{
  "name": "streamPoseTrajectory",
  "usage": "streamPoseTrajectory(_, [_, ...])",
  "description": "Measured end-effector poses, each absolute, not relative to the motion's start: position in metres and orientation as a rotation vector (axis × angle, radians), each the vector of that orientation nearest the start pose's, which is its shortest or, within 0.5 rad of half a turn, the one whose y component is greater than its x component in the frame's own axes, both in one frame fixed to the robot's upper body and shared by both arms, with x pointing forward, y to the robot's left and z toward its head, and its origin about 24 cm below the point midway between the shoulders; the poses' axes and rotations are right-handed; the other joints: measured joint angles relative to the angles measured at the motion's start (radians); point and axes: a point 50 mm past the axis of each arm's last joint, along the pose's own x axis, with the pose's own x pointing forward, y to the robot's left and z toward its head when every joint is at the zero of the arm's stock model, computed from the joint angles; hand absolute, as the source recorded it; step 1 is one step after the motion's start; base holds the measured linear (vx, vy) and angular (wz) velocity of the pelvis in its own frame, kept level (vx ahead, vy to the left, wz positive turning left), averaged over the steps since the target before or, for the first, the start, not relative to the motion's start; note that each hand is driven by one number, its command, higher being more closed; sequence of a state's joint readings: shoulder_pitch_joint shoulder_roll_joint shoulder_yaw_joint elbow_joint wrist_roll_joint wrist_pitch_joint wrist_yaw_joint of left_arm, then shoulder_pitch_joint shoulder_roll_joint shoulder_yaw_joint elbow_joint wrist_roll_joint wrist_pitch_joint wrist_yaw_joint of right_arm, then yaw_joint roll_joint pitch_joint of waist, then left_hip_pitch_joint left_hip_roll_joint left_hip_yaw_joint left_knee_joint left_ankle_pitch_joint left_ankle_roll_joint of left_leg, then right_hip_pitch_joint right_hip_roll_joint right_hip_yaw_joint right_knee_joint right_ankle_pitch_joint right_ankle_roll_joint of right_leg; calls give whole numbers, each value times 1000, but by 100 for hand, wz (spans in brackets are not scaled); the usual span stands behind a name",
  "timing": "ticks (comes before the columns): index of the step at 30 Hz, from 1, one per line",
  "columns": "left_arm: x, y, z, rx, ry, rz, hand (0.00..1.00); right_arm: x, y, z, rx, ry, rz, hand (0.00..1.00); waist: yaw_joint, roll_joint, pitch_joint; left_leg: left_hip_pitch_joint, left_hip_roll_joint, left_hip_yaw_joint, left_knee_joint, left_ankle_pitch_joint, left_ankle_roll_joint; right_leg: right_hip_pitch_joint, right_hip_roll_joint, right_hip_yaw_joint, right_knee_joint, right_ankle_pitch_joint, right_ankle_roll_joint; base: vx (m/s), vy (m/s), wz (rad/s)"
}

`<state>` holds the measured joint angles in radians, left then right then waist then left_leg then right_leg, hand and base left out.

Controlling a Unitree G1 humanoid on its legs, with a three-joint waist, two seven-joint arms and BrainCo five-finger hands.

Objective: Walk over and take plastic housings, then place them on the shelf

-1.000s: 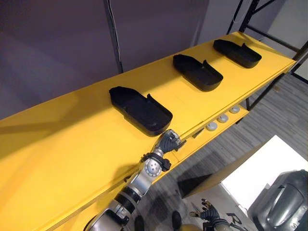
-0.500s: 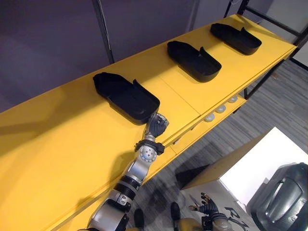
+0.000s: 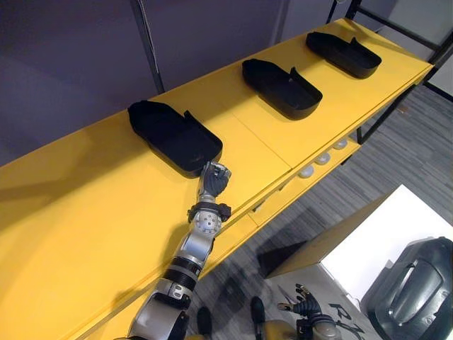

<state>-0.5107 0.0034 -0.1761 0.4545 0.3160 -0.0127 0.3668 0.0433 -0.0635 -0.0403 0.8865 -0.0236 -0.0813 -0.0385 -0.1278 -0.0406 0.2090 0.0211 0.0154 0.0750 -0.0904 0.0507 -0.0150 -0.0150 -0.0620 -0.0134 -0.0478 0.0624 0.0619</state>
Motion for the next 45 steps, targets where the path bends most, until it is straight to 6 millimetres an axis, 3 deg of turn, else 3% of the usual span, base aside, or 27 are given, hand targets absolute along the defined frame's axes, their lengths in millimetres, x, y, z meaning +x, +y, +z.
streamPoseTrajectory(8, [316, 85, 91, 323, -228, 61, 100, 148, -182, -136, -78, 844, -101, 0, 5, 3, -1, 4, 0, -8, 3, 0, 0, 6, 0, -3, 0, 0, 0, 0, 0, 1])
streamPoseTrajectory(13, [285, 72, 130, 170, -433, -26, 100, 142, -185, -137, -81, 858, -106, 0, 37, 12, -6, 5, -2, -26, 2, 0, 0, 13, -5, -11, 3, -4, -1, -1, 7, 10])
streamPoseTrajectory(16, [262, 81, 157, 69, -580, -24, 100, 139, -187, -138, -87, 868, -110, 0, 52, 29, -19, 4, -4, -48, 1, 0, 0, 19, -8, -30, 8, -11, 2, -2, 13, 18])
streamPoseTrajectory(20, [235, 120, 169, -13, -686, 137, 100, 133, -191, -142, -95, 895, -114, 0, 75, 52, -49, 10, -6, -83, 3, 4, 0, 30, -12, -65, 40, -37, -1, 11, 12, 25])
streamPoseTrajectory(24, [210, 167, 159, -61, -667, 381, 100, 122, -191, -146, -93, 932, -118, 0, 118, 50, -77, 18, -12, -160, 0, 4, -8, 54, -22, -139, 85, -84, -2, -2, -15, 61])
streamPoseTrajectory(25, [194, 191, 153, -79, -650, 506, 100, 119, -191, -147, -93, 940, -121, 0, 131, 49, -86, 18, -18, -189, 0, 6, -9, 57, -31, -174, 115, -108, 2, 12, -17, 64])
streamPoseTrajectory(26, [191, 195, 152, -76, -645, 532, 100, 118, -191, -148, -93, 943, -122, 0, 136, 49, -88, 19, -19, -194, 0, 6, -9, 59, -33, -181, 119, -112, 2, 28, -11, 68])
streamPoseTrajectory(28, [163, 232, 141, -41, -609, 745, 100, 113, -190, -149, -97, 952, -125, 0, 170, 41, -106, 22, -31, -245, 0, 8, -10, 74, -50, -233, 148, -142, 5, 42, -11, 64])
streamPoseTrajectory(31, [124, 271, 125, 60, -515, 993, 100, 116, -183, -147, -96, 935, -116, 0, 205, 26, -118, 21, -38, -270, 3, 4, -4, 86, -66, -278, 166, -162, 12, 47, -11, 46])
streamPoseTrajectory(33, [106, 286, 109, 100, -420, 1092, 100, 124, -179, -142, -102, 894, -98, 0, 220, 20, -123, 10, -41, -265, 15, -3, 4, 87, -72, -294, 167, -163, 13, 33, -8, 23])
streamPoseTrajectory(37, [81, 306, 42, 120, -8, 1157, 100, 143, -171, -132, -81, 812, -80, 0, 223, 16, -128, 4, -47, -242, 36, -13, 12, 95, -83, -301, 168, -164, 15, 9, 1, 5])
streamPoseTrajectory(39, [68, 302, -11, 76, 286, 1115, 100, 147, -164, -129, -85, 794, -38, 0, 220, 11, -142, 2, -44, -191, 54, -28, 18, 102, -89, -300, 167, -168, 20, 4, 1, -3])
streamPoseTrajectory(40, [64, 300, -24, 61, 355, 1103, 100, 146, -163, -129, -86, 795, -30, 0, 220, 9, -148, 3, -44, -185, 58, -32, 18, 102, -90, -298, 167, -169, 21, 19, 6, -12])
streamPoseTrajectory(42, [47, 286, -71, 6, 613, 1050, 100, 144, -159, -131, -87, 812, -13, 0, 213, 4, -160, 2, -45, -170, 74, -46, 19, 103, -93, -290, 167, -170, 22, 23, 12, -15])
streamPoseTrajectory(43, [46, 285, -76, -2, 638, 1042, 0, 143, -159, -131, -87, 814, -13, 0, 213, 3, -160, 2, -45, -170, 75, -47, 19, 104, -93, -290, 167, -171, 22, 19, 6, -8])
streamPoseTrajectory(44, [38, 274, -100, -47, 767, 998, 0, 141, -159, -132, -87, 820, -15, 0, 207, -2, -165, 2, -45, -165, 78, -48, 18, 105, -93, -287, 167, -171, 23, 13, 2, -6])
streamPoseTrajectory(45, [35, 266, -112, -75, 832, 972, 0, 141, -159, -132, -86, 820, -17, 0, 202, -1, -165, 3, -45, -162, 78, -48, 17, 105, -93, -280, 166, -171, 23, 12, 4, -9])
